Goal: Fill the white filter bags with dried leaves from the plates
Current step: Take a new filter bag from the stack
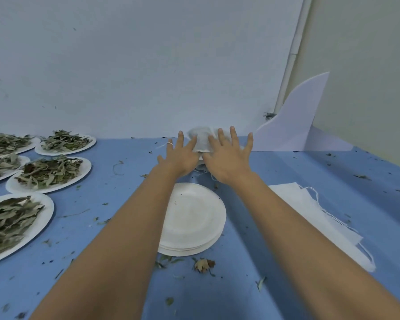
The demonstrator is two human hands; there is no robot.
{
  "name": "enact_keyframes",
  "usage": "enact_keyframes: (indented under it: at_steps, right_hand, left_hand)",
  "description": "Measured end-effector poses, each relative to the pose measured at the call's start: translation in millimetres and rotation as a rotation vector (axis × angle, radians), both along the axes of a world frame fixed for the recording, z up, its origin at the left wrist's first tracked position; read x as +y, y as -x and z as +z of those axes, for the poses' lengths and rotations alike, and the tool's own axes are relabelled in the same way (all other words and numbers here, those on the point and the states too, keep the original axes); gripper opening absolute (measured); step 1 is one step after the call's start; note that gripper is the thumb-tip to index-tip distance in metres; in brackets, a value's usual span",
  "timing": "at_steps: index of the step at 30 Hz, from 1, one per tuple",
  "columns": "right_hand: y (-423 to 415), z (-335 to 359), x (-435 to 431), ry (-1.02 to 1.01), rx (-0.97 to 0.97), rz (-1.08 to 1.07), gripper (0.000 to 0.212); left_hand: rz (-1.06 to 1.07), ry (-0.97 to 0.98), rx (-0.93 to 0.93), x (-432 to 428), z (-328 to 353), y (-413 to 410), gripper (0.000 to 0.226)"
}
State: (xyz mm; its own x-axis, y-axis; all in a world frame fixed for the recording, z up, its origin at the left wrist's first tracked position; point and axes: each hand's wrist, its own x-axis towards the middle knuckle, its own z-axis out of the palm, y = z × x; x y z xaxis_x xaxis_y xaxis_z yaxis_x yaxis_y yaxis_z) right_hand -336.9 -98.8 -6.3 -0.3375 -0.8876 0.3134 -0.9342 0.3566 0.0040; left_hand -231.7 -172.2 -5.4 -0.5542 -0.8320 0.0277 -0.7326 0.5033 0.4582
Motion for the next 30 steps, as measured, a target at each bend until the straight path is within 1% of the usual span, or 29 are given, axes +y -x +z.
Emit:
enact_keyframes:
  at_steps: [2, 4, 6, 8, 10, 11, 13, 16, 18, 20, 22, 23, 26, 28, 30]
  right_hand:
    - [-5, 6, 10, 0.104, -0.080, -0.007, 0.053]
    - [-8, 10, 24, 0.199, -0.163, -0.026, 0.040]
    - [-10, 11, 43, 0.252, -0.285, -0.079, 0.030]
    - [-10, 9, 65, 0.258, -0.402, -0.135, 0.033]
    - [-9, 2, 86, 0.268, -0.483, -0.174, 0.034]
    - [-8, -2, 95, 0.287, -0.519, -0.197, 0.034]
    - [-8, -11, 108, 0.362, -0.607, -0.267, 0.036]
    - [-10, -22, 115, 0.535, -0.829, -0.331, 0.037]
    - [-9, -28, 117, 0.685, -0.947, -0.321, 0.035]
    - [-9, -32, 118, 0.820, -1.002, -0.308, 0.034]
    - [-8, -35, 120, 0.923, -1.052, -0.308, 0.033]
    - [-9, -37, 121, 0.965, -1.073, -0.307, 0.034]
    - [-10, -41, 122, 1.057, -1.111, -0.305, 0.032]
    - [-11, -41, 122, 1.097, -1.123, -0.311, 0.030]
    - [-12, -42, 123, 1.130, -1.135, -0.299, 0.030]
  left_hand:
    - [-0.010, -0.028, 0.180, 11, 6, -3, 0.055]
    - [0.023, -0.008, 0.298, 27, 10, -8, 0.049]
    - [0.085, 0.069, 0.283, 45, 13, -13, 0.041]
    - [0.113, 0.149, 0.252, 64, 12, -16, 0.039]
    - [0.086, 0.173, 0.315, 85, 10, -15, 0.039]
    - [0.055, 0.139, 0.383, 96, 9, -12, 0.038]
    - [-0.028, 0.009, 0.501, 118, 7, -4, 0.036]
    - [-0.090, -0.151, 0.481, 146, 0, 13, 0.036]
    - [-0.100, -0.174, 0.453, 156, -8, 23, 0.032]
    - [-0.087, -0.143, 0.418, 160, -15, 30, 0.020]
    - [-0.039, -0.154, 0.440, 160, -21, 35, 0.034]
    - [-0.023, -0.177, 0.455, 160, -23, 36, 0.036]
    - [0.028, -0.243, 0.547, 162, -28, 41, 0.014]
    - [0.129, -0.274, 0.618, 163, -32, 45, 0.023]
    - [0.188, -0.274, 0.666, 161, -37, 48, 0.021]
